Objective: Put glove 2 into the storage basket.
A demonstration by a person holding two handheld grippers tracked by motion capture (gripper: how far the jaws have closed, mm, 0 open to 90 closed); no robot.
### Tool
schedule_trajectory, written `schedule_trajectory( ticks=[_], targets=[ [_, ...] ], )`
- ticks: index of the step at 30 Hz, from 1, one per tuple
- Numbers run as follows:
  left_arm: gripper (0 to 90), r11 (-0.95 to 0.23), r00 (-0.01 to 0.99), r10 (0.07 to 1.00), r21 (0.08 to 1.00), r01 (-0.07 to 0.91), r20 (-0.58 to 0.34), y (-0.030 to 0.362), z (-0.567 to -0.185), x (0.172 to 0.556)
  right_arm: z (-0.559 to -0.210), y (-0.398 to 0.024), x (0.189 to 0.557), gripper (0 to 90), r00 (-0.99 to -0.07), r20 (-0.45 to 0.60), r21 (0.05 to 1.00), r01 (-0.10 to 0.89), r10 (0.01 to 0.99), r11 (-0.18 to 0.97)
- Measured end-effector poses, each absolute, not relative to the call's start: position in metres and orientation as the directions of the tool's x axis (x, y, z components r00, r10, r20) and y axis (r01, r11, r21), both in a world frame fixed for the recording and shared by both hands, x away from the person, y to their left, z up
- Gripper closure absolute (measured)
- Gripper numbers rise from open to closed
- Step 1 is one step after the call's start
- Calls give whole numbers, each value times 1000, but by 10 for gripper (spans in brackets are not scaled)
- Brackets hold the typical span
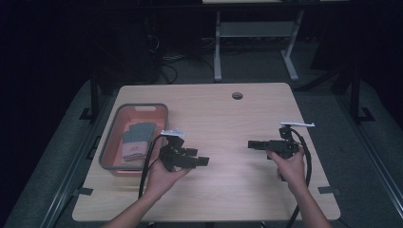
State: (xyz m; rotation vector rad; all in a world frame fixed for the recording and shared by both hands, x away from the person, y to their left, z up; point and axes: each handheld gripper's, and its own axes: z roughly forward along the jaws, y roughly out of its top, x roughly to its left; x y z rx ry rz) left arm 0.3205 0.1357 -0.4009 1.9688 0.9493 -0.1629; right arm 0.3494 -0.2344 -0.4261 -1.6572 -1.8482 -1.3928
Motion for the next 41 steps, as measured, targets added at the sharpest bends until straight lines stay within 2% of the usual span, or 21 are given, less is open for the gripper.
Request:
schedule_trajectory(
  ticks=[17,41],
  targets=[
    [278,-284,698,538,678,678,-473,133,-420,310,-440,-243,336,407,-289,764,442,886,577,-141],
    [265,-292,716,502,684,669,-486,128,-437,287,-464,-264,289,380,-300,770,452,879,562,-151]
  ],
)
